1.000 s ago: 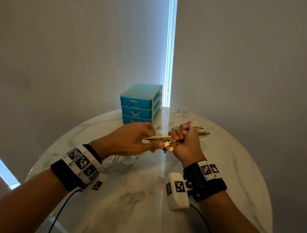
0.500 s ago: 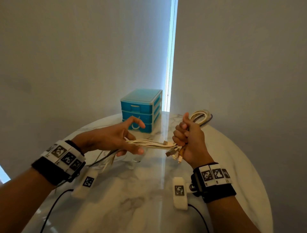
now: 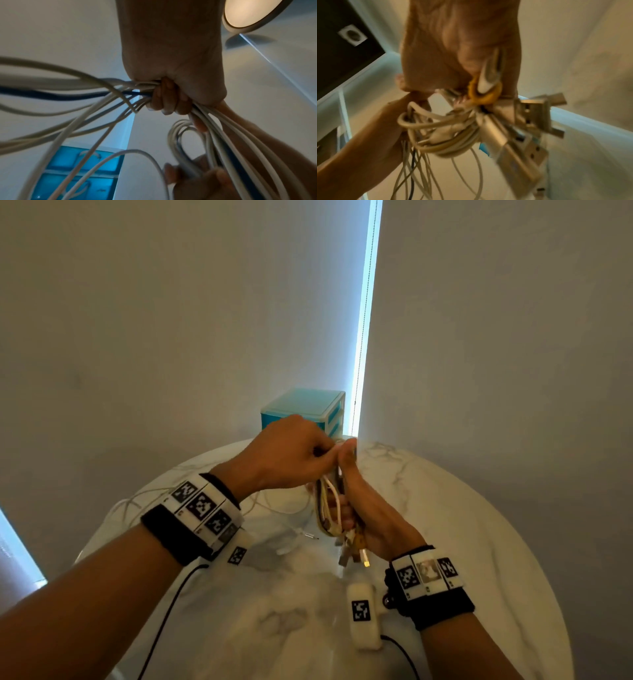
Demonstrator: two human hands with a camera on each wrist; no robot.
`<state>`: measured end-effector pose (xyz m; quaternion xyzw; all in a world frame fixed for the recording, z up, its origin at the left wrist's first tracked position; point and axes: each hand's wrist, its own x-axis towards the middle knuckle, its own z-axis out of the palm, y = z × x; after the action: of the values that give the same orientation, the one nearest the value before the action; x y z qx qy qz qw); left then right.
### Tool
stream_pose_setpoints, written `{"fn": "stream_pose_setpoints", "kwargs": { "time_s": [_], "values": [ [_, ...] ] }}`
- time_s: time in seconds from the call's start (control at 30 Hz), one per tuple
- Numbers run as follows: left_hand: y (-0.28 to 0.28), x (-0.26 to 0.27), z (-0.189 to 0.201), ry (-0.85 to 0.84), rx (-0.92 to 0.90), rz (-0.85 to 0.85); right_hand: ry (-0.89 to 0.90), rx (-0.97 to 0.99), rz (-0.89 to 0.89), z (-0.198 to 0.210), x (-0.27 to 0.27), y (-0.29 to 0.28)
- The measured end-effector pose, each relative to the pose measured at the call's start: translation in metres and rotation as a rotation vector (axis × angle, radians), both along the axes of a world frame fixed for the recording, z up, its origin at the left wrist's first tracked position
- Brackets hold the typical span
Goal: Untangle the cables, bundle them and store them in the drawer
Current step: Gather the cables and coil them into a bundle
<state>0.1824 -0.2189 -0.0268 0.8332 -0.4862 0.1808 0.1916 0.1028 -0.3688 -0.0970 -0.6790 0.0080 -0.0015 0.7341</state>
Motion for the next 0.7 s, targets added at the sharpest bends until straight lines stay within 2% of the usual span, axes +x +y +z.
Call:
{"fn": "stream_pose_setpoints", "kwargs": {
  "time_s": [0.1, 0.23, 0.37, 0.5, 0.57, 0.7],
  "values": [
    [-0.024, -0.017, 0.013, 0.106, -0.05, -0.054, 0.058, 0.117, 0.221, -0.014, 0.005, 0.004],
    [-0.047, -0.015, 0.009, 0.128, 0.017, 0.014, 0.083, 0.367, 0.411, -0.021, 0.005, 0.003],
    [-0.049, -0.008, 0.009, 0.255, 0.106, 0.046, 0.159, 0.374, 0.457, -0.017, 0.004, -0.012],
    [-0.03, 0.004, 0.018, 0.501, 0.214, -0.085, 0.179, 0.411, 0.304, -0.02, 0.008, -0.035],
    [-0.02, 0.013, 0.02, 0.476, 0.193, -0.087, 0.2, 0.472, 0.278, -0.022, 0.008, -0.041],
    [-0.025, 0.013, 0.011, 0.278, 0.22, -0.051, 0.214, 0.378, 0.308, -0.018, 0.006, -0.029]
  ]
}}
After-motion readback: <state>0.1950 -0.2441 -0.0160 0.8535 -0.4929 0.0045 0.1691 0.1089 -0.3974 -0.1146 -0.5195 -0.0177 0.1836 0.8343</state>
